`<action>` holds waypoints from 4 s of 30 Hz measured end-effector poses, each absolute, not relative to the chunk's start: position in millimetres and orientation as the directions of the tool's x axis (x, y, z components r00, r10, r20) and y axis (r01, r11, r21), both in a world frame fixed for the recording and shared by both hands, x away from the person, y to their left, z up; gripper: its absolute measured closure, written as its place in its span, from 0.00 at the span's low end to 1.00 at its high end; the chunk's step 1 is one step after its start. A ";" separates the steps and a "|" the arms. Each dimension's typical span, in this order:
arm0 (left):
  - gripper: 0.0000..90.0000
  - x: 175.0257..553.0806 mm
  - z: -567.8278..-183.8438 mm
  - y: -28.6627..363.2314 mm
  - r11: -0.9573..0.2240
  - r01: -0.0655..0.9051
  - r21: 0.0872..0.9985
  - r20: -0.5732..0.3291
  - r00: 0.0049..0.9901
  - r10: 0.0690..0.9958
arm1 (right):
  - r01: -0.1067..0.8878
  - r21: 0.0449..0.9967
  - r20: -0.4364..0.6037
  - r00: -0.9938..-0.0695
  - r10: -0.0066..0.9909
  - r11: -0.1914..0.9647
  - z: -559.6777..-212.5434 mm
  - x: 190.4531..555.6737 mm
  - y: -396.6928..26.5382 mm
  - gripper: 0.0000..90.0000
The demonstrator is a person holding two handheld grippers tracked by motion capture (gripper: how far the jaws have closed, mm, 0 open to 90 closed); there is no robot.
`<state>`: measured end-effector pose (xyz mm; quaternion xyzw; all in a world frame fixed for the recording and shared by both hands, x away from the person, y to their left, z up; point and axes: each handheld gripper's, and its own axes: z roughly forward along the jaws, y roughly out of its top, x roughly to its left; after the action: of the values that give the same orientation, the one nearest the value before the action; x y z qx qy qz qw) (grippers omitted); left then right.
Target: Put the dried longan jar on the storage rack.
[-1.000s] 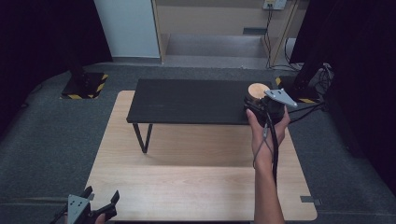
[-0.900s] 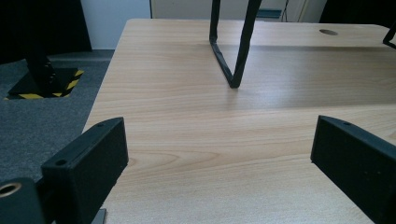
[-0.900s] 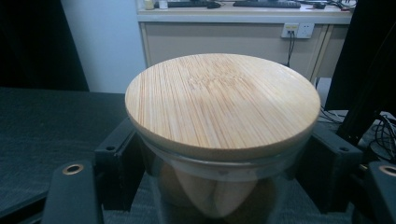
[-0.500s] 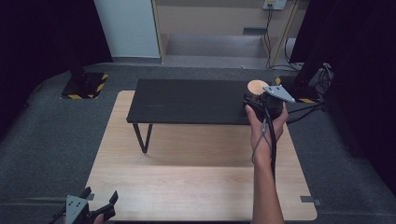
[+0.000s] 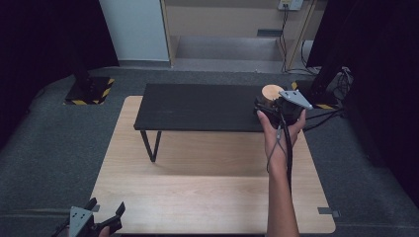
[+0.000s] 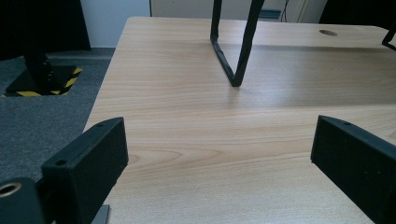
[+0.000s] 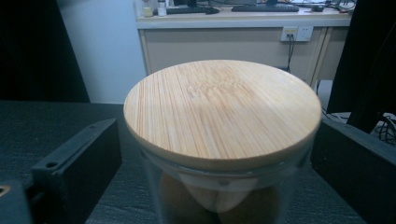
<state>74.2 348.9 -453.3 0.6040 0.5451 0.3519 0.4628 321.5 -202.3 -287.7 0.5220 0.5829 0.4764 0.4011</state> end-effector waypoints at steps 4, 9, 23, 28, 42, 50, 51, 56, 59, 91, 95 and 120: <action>0.03 73.6 -453.1 349.1 0.022 0.332 0.943 -0.079 0.158 0.984 | 0.219 0.976 0.029 -0.139 0.990 0.002 -287.8 319.9 -202.3 0.01; 0.03 73.1 -452.8 349.2 0.022 0.331 0.943 -0.078 0.159 0.984 | 0.223 0.975 0.029 -0.140 0.990 0.003 -286.9 319.1 -202.4 0.01; 0.03 71.9 -452.7 349.4 0.025 0.329 0.944 -0.081 0.157 0.984 | 0.219 0.976 0.031 -0.144 0.989 0.001 -286.2 319.1 -202.7 0.01; 0.03 71.8 -452.3 349.7 0.025 0.327 0.945 -0.080 0.159 0.984 | 0.214 0.977 0.033 -0.145 0.989 -0.001 -285.8 317.7 -203.0 0.01; 0.03 69.1 -452.1 351.2 0.030 0.322 0.946 -0.086 0.160 0.983 | 0.177 0.984 0.039 -0.153 0.987 -0.011 -288.8 309.0 -203.0 0.02; 0.03 67.0 -451.8 352.3 0.030 0.319 0.947 -0.086 0.164 0.983 | 0.174 0.985 0.036 -0.150 0.988 -0.010 -287.3 302.2 -201.5 0.02; 0.03 66.7 -451.6 352.3 0.028 0.319 0.947 -0.085 0.165 0.983 | 0.176 0.984 0.036 -0.148 0.988 -0.009 -287.2 301.4 -201.6 0.02; 0.03 65.4 -451.4 352.4 0.030 0.318 0.948 -0.087 0.167 0.982 | 0.178 0.984 0.043 -0.147 0.988 -0.017 -289.6 296.6 -204.2 0.02; 0.03 64.7 -450.9 352.1 0.029 0.316 0.948 -0.086 0.167 0.982 | 0.177 0.984 0.044 -0.148 0.988 -0.017 -290.6 293.8 -205.6 0.02; 0.03 67.9 -450.1 345.5 0.012 0.318 0.948 -0.078 0.196 0.978 | 0.128 0.991 0.061 -0.177 0.982 -0.038 -357.9 188.0 -207.9 0.02; 0.03 69.4 -449.8 344.1 0.008 0.319 0.948 -0.076 0.201 0.977 | 0.123 0.991 0.076 -0.167 0.983 -0.056 -370.9 170.8 -212.0 0.03; 0.02 82.9 -447.0 331.5 -0.035 0.296 0.955 -0.035 0.227 0.973 | 0.158 0.987 0.049 -0.095 0.994 -0.033 -466.6 103.4 -226.5 0.04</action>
<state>82.9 331.5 -447.0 0.6240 0.5084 0.3577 0.4735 103.4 -226.5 -466.6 0.5226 0.5514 0.4936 0.4234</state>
